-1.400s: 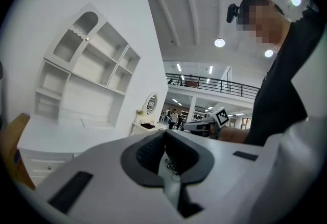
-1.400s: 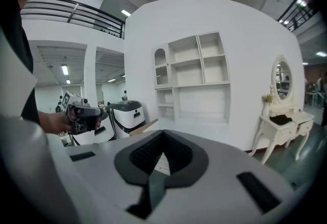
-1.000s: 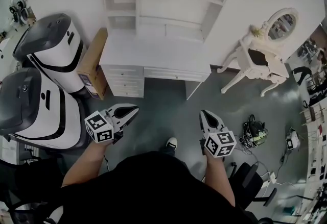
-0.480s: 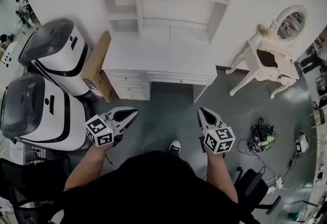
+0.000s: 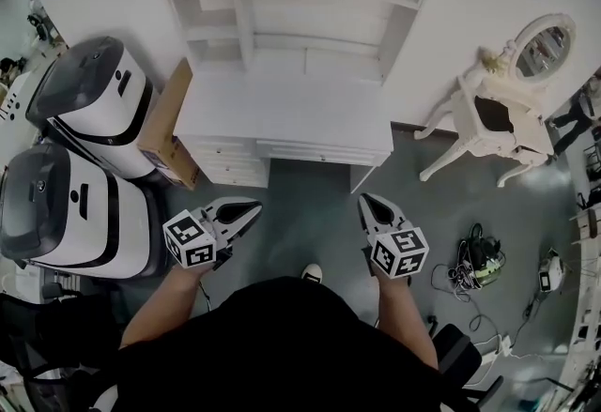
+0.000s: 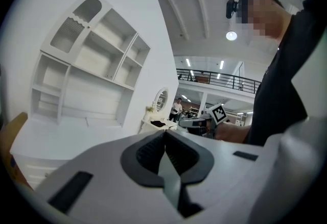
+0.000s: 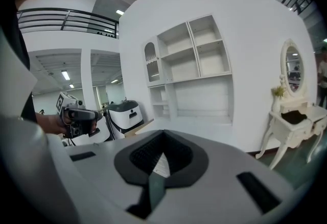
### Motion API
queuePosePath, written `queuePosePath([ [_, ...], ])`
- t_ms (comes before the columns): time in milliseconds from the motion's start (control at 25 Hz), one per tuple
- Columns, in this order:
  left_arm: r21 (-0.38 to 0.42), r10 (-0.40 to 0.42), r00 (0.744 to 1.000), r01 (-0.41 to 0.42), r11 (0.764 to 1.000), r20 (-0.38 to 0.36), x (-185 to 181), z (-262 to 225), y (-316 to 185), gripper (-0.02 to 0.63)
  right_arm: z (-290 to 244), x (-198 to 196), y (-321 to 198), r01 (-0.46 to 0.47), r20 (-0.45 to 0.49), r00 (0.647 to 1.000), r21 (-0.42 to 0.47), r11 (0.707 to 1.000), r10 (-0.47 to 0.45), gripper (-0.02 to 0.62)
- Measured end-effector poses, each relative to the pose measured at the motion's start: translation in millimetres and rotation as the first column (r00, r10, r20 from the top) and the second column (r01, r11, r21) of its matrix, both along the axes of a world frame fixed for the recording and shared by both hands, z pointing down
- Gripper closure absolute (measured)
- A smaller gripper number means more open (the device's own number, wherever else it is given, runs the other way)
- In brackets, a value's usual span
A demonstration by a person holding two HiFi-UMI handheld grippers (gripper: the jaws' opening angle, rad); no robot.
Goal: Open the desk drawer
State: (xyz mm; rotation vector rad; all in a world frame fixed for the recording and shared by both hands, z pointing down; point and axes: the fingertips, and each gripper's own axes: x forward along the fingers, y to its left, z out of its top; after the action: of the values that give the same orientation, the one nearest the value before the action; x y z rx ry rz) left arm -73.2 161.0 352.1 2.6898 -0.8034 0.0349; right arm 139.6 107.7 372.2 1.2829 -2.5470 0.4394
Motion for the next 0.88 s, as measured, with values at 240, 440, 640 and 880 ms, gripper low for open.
queuePosePath([
  [240, -0.017, 0.018, 1.000, -0.018, 1.000, 0.020, 37, 5, -25, 0.597, 3, 24, -38, 0.032, -0.004, 0.999, -0.009, 0.999, -0.032, 0.594],
  [440, -0.043, -0.037, 0.999, 0.038, 0.998, 0.020, 51, 11, -47, 0.597, 8, 44, -64, 0.059, 0.009, 0.998, -0.015, 0.998, -0.059, 0.594],
  [640, -0.043, -0.063, 0.998, 0.064, 0.997, 0.032, 76, 7, -69, 0.597, 16, 68, -84, 0.081, 0.026, 0.996, -0.032, 0.996, -0.080, 0.594],
  [880, -0.045, -0.079, 0.995, 0.082, 0.996, 0.065, 94, 9, -79, 0.597, 23, 87, -98, 0.083, 0.049, 0.996, -0.042, 0.996, -0.081, 0.594],
])
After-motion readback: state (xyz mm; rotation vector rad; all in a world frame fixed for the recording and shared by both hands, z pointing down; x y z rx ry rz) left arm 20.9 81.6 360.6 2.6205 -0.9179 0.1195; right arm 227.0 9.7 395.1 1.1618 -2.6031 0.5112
